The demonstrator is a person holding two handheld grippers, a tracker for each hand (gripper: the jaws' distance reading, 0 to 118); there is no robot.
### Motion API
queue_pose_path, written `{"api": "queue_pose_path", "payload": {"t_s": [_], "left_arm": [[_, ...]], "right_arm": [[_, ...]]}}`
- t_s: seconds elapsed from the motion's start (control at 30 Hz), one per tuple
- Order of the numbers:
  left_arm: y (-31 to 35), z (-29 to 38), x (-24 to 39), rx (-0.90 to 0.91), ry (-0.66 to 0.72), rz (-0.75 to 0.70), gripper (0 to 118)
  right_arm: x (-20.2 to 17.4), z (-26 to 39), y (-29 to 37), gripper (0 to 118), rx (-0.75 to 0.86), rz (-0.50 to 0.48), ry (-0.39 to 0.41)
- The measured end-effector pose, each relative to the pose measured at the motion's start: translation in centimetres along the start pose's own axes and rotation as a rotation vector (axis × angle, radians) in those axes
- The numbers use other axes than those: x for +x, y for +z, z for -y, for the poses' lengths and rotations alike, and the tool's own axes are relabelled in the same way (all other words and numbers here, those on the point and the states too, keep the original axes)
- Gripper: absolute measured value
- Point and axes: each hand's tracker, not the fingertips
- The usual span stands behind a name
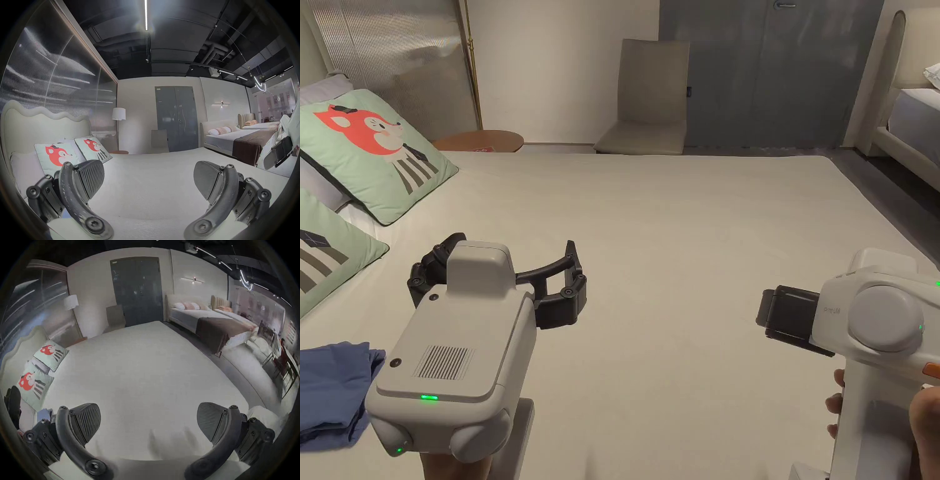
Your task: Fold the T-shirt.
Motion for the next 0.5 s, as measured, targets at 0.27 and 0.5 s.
{"api": "queue_pose_path", "payload": {"t_s": [0.27, 0.5], "left_arm": [[-0.27, 0.27, -0.10, -0.003, -0.002, -0.005, 110], [-0.38, 0.38, -0.14, -0.003, -0.003, -0.006, 110]], "right_arm": [[0.14, 0.29, -0.06, 118, 0.045, 0.026, 0.021], [0.52, 0.25, 0.00, 118, 0.049, 0.001, -0.038]]}}
